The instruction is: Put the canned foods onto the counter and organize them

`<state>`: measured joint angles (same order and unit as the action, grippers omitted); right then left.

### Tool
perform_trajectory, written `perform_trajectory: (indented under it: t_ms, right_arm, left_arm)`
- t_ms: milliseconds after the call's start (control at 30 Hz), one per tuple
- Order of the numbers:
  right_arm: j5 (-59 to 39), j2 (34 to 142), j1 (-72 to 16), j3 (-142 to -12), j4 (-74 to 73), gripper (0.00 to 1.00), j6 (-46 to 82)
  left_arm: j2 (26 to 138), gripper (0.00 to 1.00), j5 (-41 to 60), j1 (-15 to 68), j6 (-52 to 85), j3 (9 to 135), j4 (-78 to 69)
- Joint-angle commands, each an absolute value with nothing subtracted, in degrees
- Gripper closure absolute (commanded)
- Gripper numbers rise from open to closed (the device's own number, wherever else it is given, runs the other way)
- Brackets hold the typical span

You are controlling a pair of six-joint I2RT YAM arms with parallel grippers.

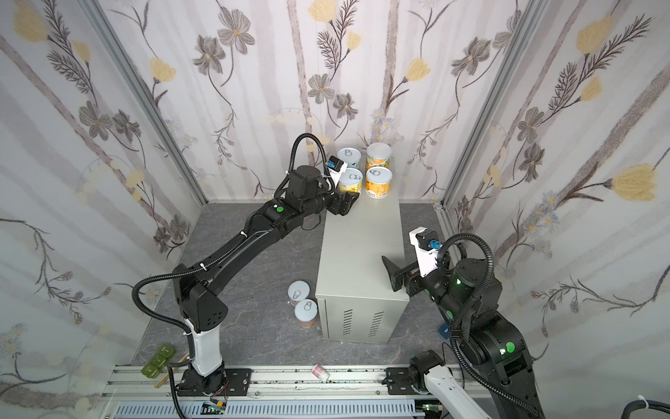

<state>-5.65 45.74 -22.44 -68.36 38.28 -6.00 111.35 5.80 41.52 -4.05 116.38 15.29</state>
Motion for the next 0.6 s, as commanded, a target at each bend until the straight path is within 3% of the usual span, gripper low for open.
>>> perform_trajectory:
  t_ms: [0,567]
  right_arm:
    - [-6.1,46.1,-22.4,-68.6,36.6,0.00,-5.7]
    - [-6.7,46.4,-22.4,-67.6,35.7,0.00,-5.7]
  left_arm:
    - [112.2,0.15,4.8,41.4,-5.0,117.1,18.7]
    - [113.5,0.19,4.9,40.9,-6.2,118.8,19.5]
